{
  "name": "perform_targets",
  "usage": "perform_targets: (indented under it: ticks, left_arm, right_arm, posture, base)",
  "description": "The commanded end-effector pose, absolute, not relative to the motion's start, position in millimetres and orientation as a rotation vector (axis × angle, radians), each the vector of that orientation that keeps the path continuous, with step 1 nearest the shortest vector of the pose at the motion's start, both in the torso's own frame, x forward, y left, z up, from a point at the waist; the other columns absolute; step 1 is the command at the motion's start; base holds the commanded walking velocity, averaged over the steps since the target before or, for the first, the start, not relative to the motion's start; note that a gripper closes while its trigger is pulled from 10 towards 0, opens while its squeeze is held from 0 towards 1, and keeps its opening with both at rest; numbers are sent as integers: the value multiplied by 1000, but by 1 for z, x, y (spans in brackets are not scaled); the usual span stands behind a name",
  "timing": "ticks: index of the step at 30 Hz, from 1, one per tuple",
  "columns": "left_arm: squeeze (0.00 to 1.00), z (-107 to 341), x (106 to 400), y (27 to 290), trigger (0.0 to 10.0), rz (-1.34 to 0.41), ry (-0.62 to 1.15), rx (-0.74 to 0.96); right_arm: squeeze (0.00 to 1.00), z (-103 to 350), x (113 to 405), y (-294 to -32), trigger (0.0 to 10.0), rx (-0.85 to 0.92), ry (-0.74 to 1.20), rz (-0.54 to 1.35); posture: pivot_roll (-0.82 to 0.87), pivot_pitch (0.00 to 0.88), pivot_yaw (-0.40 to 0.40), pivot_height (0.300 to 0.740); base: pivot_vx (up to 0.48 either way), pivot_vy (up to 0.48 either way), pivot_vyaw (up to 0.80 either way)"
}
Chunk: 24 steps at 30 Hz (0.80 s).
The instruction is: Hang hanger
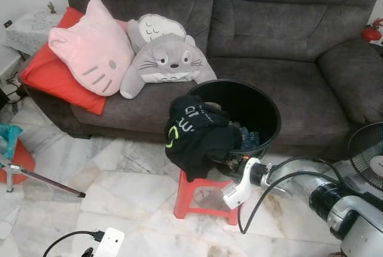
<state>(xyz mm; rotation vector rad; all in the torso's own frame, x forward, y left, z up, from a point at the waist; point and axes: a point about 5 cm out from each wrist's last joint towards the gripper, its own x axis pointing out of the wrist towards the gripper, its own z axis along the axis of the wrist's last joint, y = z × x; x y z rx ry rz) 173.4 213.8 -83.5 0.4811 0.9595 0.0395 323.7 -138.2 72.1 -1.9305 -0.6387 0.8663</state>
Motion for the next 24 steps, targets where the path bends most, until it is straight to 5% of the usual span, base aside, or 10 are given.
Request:
perform_targets:
  ticks: [1,6,7,8,9,24]
  left_arm:
    - [0,-86,168,215,10000,40,973,492]
    - [0,-86,168,214,10000,38,973,492]
    - [0,-86,168,214,10000,37,972,492]
    - [0,-86,168,214,10000,37,972,492]
    - [0,-86,168,214,10000,38,972,492]
    - [0,-86,167,215,10000,35,971,496]
  right_arm:
    - [0,81,328,-135,10000,-1921,-676,833]
    - [0,82,329,-134,10000,-1907,-684,816]
    - [0,83,329,-134,8431,-1899,-684,812]
    - [0,83,329,-134,8431,-1899,-684,812]
    - [0,83,329,-134,0,-1892,-682,810]
    - [0,85,328,-131,0,-1826,-674,786]
  posture:
    - [57,73,-39,736]
    - [57,72,-39,736]
    - [56,73,-39,736]
    - [56,73,-39,736]
    - [56,73,-40,736]
    - [55,74,-39,736]
  base:
    - [0,0,0]
    - [0,0,0]
    - [0,0,0]
    - [0,0,0]
    - [0,0,0]
    - [0,0,0]
